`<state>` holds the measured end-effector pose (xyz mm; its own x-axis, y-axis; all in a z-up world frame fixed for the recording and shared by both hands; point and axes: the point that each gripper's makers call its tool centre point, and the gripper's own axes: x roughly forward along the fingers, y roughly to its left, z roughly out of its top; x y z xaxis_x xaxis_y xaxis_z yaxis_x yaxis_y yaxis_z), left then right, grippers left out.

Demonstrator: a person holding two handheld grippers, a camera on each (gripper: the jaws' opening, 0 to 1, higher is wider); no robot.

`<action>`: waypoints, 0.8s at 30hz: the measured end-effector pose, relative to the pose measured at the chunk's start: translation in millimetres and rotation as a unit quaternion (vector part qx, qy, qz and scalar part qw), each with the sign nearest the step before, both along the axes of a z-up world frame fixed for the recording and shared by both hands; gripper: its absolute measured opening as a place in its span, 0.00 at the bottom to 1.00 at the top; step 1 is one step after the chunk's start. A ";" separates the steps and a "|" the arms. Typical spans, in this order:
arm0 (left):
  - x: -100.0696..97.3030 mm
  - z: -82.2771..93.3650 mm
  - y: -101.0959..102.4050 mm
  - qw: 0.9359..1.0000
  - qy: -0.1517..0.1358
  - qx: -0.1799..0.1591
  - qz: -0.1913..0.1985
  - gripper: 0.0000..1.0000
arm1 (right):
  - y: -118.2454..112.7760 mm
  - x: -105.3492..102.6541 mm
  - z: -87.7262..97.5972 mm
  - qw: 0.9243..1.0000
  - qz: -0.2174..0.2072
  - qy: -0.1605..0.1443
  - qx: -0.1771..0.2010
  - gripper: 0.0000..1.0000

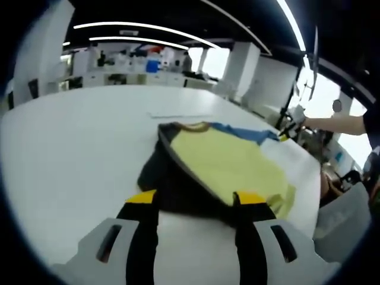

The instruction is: Fold the garment on the visible template until the final outline fits inside the template.

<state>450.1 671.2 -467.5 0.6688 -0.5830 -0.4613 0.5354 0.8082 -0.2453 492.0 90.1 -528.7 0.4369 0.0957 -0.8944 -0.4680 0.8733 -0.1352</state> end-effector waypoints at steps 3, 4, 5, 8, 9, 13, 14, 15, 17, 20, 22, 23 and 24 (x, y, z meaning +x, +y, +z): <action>-0.6 -1.5 1.6 1.000 0.001 0.000 0.002 0.47 | -5.4 4.1 -3.5 1.000 -0.003 0.001 0.005 0.21; -0.8 -2.3 3.0 1.000 0.002 0.000 0.003 0.47 | -5.5 3.5 -3.5 1.000 -0.004 0.002 0.005 0.20; -1.0 -2.3 3.2 1.000 0.003 -0.001 0.004 0.47 | -6.1 3.5 -3.5 1.000 -0.006 0.001 0.003 0.18; -1.5 -2.2 3.6 1.000 0.004 0.000 0.006 0.47 | -3.1 0.3 -1.7 1.000 -0.008 -0.001 0.000 0.11; -1.5 -2.1 3.6 1.000 0.004 0.000 0.006 0.47 | -2.5 -0.2 -1.3 1.000 -0.007 -0.001 0.000 0.09; -1.6 -2.5 3.4 1.000 0.004 -0.001 0.007 0.47 | 2.6 -5.7 1.3 1.000 -0.005 -0.002 -0.003 0.02; -1.8 -2.7 3.1 1.000 0.004 0.000 0.007 0.47 | 5.9 -7.6 2.4 1.000 -0.006 -0.003 -0.004 0.01; -2.1 -2.7 1.9 1.000 0.005 -0.001 0.006 0.47 | 9.0 -9.1 3.5 1.000 -0.008 -0.005 -0.004 0.00; -2.2 -2.5 1.0 1.000 0.004 -0.002 0.006 0.47 | 9.8 -9.9 3.9 1.000 -0.007 -0.005 -0.004 0.00; -2.5 -2.5 0.7 1.000 0.004 -0.002 0.006 0.47 | 9.7 -10.1 7.7 1.000 -0.004 -0.010 -0.008 0.00; -3.0 -2.6 0.7 1.000 0.004 -0.002 0.006 0.47 | 8.5 -10.3 10.5 1.000 -0.004 -0.011 -0.005 0.00; -3.4 -2.6 0.8 1.000 0.004 -0.002 0.006 0.47 | 8.2 -10.8 11.5 1.000 -0.002 -0.012 -0.007 0.00; -3.8 -2.7 0.8 1.000 0.005 -0.002 0.006 0.47 | 1.5 -8.7 12.0 1.000 0.000 -0.013 -0.012 0.00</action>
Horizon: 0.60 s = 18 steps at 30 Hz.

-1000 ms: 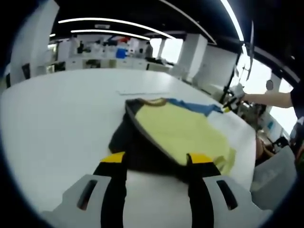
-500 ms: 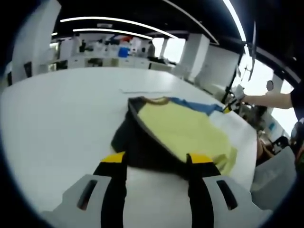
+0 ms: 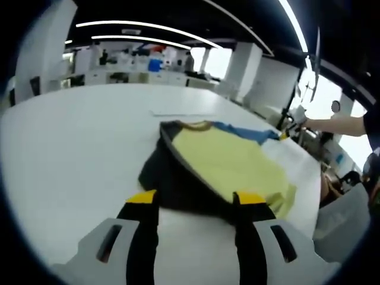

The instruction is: Fold the garment on the visible template until the final outline fits inside the template.

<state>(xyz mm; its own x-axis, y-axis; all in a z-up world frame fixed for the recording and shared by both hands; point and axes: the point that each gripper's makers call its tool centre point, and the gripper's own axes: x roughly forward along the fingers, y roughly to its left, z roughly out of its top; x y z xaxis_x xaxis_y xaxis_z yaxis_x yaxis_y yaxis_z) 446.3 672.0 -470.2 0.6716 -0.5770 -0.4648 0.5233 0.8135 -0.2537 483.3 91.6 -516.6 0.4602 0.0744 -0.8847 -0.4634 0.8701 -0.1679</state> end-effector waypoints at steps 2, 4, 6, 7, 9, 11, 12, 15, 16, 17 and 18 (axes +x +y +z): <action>-1.4 0.0 -0.9 1.000 0.000 -0.002 0.001 0.46 | -8.1 2.3 0.6 1.000 0.000 0.000 -0.001 0.00; -1.5 -1.0 -0.8 1.000 0.000 -0.003 0.001 0.46 | -9.5 -0.3 3.0 1.000 -0.002 -0.002 -0.002 0.00; -2.3 -1.2 -2.4 1.000 0.002 -0.004 0.000 0.46 | -13.5 -1.1 3.8 1.000 -0.003 -0.001 -0.006 0.00; -2.2 -1.8 -2.6 1.000 0.002 -0.004 -0.001 0.46 | -19.1 0.0 3.7 1.000 -0.004 0.000 -0.007 0.00; -2.2 -2.9 -3.3 1.000 0.002 -0.005 -0.002 0.46 | -18.9 -4.1 5.4 1.000 -0.007 0.000 -0.011 0.00; -1.7 -2.9 -3.2 1.000 0.002 -0.006 -0.001 0.46 | -29.5 -2.3 2.6 1.000 -0.011 0.002 -0.013 0.00; -1.6 -3.0 -3.1 1.000 0.002 -0.006 -0.001 0.46 | -30.4 -1.6 2.5 1.000 -0.012 0.003 -0.013 0.00; -1.9 -3.1 -3.9 1.000 0.002 -0.008 0.000 0.46 | -37.2 -1.2 2.1 1.000 -0.014 0.004 -0.014 0.00; -2.4 -3.8 -4.3 1.000 0.003 -0.008 0.000 0.46 | -40.5 -0.4 1.8 1.000 -0.016 0.004 -0.014 0.00; -2.6 -4.9 -4.8 1.000 0.004 -0.008 0.000 0.46 | -44.3 0.7 1.6 1.000 -0.018 0.003 -0.016 0.00; -2.7 -5.6 -5.2 1.000 0.005 -0.009 -0.001 0.46 | -46.3 1.5 1.0 1.000 -0.018 0.003 -0.015 0.00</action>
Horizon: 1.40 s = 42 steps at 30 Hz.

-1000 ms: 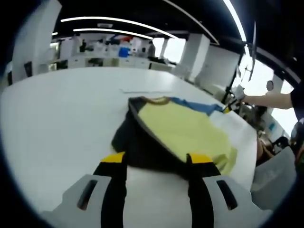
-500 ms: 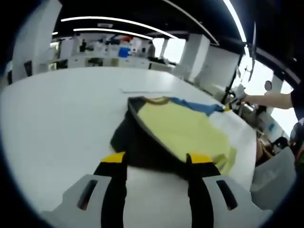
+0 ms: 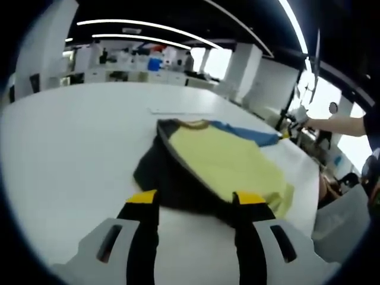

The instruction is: Fold the garment on the visible template until the final outline fits inside the template.

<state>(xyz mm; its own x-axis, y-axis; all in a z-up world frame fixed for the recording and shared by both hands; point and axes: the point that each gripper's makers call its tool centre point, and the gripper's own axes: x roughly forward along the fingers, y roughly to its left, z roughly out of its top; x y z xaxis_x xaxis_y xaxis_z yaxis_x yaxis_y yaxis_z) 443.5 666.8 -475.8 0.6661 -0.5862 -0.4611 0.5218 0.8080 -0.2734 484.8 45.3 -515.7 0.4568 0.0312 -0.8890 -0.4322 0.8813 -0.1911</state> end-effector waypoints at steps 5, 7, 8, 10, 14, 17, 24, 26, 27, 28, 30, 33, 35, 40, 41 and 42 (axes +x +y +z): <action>-1.6 -0.8 -2.6 1.000 0.002 -0.001 0.000 0.46 | -3.8 1.4 -2.3 1.000 -0.004 0.000 0.002 0.00; -1.7 -1.0 -2.9 1.000 0.002 -0.001 0.000 0.46 | -7.9 2.2 -6.1 1.000 -0.004 0.001 0.002 0.00; -1.9 -1.1 -3.0 1.000 0.002 -0.001 0.000 0.46 | -8.3 1.5 -6.2 1.000 -0.004 0.002 0.001 0.00; -1.6 -1.0 -2.7 1.000 0.002 -0.002 0.001 0.46 | -8.9 0.5 -8.7 1.000 -0.004 0.005 0.000 0.00; -2.5 -1.1 -1.8 1.000 0.002 -0.001 0.003 0.46 | -8.8 -1.7 -13.9 1.000 -0.005 0.012 0.001 0.00; -2.9 -2.4 -0.3 1.000 0.003 0.000 0.005 0.46 | -8.5 -3.2 -16.8 1.000 -0.010 0.018 0.002 0.00; -3.0 -3.3 2.6 1.000 0.003 -0.005 0.011 0.46 | -5.2 -6.5 -20.0 1.000 -0.011 0.026 0.001 0.00; -3.5 -3.4 3.0 1.000 0.004 -0.006 0.012 0.46 | -6.4 -5.2 -21.4 1.000 -0.010 0.026 0.000 0.00; -3.6 -3.7 3.4 1.000 0.004 -0.006 0.013 0.46 | -6.8 -5.2 -22.3 1.000 -0.009 0.028 -0.002 0.00; -3.7 -3.9 3.7 1.000 0.004 -0.007 0.013 0.46 | -6.7 -5.9 -22.6 1.000 -0.009 0.030 -0.002 0.00; -4.9 -4.5 3.5 1.000 0.005 -0.007 0.013 0.46 | -7.5 -7.2 -23.6 0.999 -0.010 0.033 -0.004 0.00; -4.6 -5.2 6.1 1.000 0.006 -0.008 0.015 0.46 | -6.5 -8.7 -23.2 0.999 -0.016 0.034 -0.001 0.00; -5.0 -5.1 6.9 1.000 0.006 -0.007 0.015 0.46 | -4.9 -10.9 -23.7 0.999 -0.014 0.039 0.002 0.05; -5.4 -3.8 6.8 1.000 0.005 -0.008 0.016 0.46 | -4.7 -16.3 -22.8 0.999 -0.016 0.041 0.005 0.14; -5.5 -3.8 6.6 1.000 0.004 -0.008 0.016 0.46 | -4.9 -16.7 -21.2 0.999 -0.017 0.039 0.004 0.15; -5.5 -3.8 6.6 1.000 0.004 -0.008 0.016 0.46 | -3.8 -17.1 -19.3 0.999 -0.020 0.035 0.008 0.17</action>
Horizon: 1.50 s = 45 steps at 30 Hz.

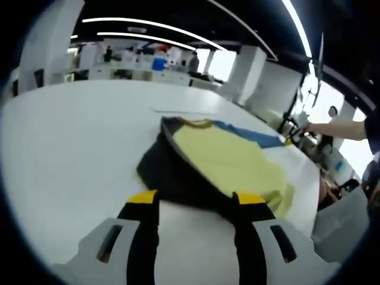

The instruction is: Fold the garment on the visible template until the final outline fits inside the template.

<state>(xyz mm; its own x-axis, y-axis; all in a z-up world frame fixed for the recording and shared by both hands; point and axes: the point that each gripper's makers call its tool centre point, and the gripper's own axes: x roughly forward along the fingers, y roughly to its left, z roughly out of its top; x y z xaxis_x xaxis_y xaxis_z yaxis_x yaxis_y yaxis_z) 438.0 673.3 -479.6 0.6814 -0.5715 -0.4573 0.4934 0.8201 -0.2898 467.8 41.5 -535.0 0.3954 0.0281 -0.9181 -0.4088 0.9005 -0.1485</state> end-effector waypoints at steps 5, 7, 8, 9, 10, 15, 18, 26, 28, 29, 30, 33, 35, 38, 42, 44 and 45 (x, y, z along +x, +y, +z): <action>-0.7 1.1 -1.8 1.000 -0.001 -0.002 -0.001 0.46 | 4.3 3.5 5.0 1.000 -0.004 -0.012 0.009 0.23; -0.7 2.0 -2.1 1.000 -0.003 -0.002 -0.002 0.46 | 8.5 5.1 6.7 1.000 -0.008 -0.019 0.023 0.28; -0.8 2.6 -2.2 1.000 -0.002 -0.004 -0.001 0.46 | 9.4 6.4 6.7 0.999 -0.010 -0.022 0.028 0.32; -0.6 2.9 -1.7 1.000 -0.003 -0.004 -0.001 0.46 | 10.1 6.8 7.0 0.999 -0.012 -0.024 0.029 0.36; -0.3 3.5 -1.0 1.000 -0.004 -0.004 -0.001 0.46 | 10.1 8.0 7.1 0.999 -0.011 -0.027 0.029 0.39; -0.1 7.4 -0.3 1.000 -0.008 -0.003 -0.002 0.46 | 20.9 12.1 14.4 0.996 -0.019 -0.058 0.063 0.53; 0.4 8.3 0.6 1.000 -0.009 -0.004 -0.001 0.46 | 26.3 9.9 19.7 0.995 -0.020 -0.068 0.077 0.62; -0.2 9.0 -1.1 1.000 -0.009 -0.003 -0.009 0.47 | 48.8 11.0 31.5 0.984 -0.024 -0.105 0.143 0.89; 0.2 9.9 -1.2 1.000 -0.010 -0.003 -0.011 0.47 | 53.9 5.2 35.2 0.984 -0.015 -0.110 0.139 0.92; 0.2 11.3 -1.5 1.000 -0.012 -0.004 -0.011 0.48 | 56.4 2.7 36.6 0.984 -0.013 -0.111 0.140 0.92; 0.2 11.6 -1.7 1.000 -0.012 -0.004 -0.012 0.48 | 54.6 5.4 35.7 0.983 -0.013 -0.111 0.144 0.93; 0.2 12.8 -2.0 1.000 -0.012 -0.004 -0.014 0.48 | 58.2 4.7 38.9 0.981 -0.014 -0.117 0.155 0.96; 0.3 12.7 -1.5 1.000 -0.013 -0.004 -0.015 0.48 | 58.7 5.0 37.2 0.980 -0.019 -0.115 0.159 0.97; -0.4 14.7 -1.5 1.000 -0.014 -0.005 -0.016 0.48 | 63.2 -0.5 40.1 0.980 -0.016 -0.116 0.163 0.99; -1.0 13.5 -1.2 1.000 -0.013 -0.004 -0.017 0.47 | 74.2 -8.8 44.6 0.977 -0.012 -0.122 0.172 0.99; -2.5 13.8 -1.4 1.000 -0.013 -0.005 -0.018 0.47 | 83.1 -13.0 47.5 0.976 -0.008 -0.124 0.179 0.99; -3.1 13.8 -1.6 1.000 -0.014 -0.005 -0.019 0.47 | 88.4 -15.8 50.1 0.975 -0.005 -0.126 0.182 0.99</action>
<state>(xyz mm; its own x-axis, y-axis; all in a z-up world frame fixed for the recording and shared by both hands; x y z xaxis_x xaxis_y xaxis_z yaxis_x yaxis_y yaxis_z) 434.9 671.8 -465.9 0.6707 -0.6026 -0.4326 0.5328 0.7971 -0.2843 451.9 129.9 -485.0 0.6092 0.3286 -0.7217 -0.3913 0.9162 0.0868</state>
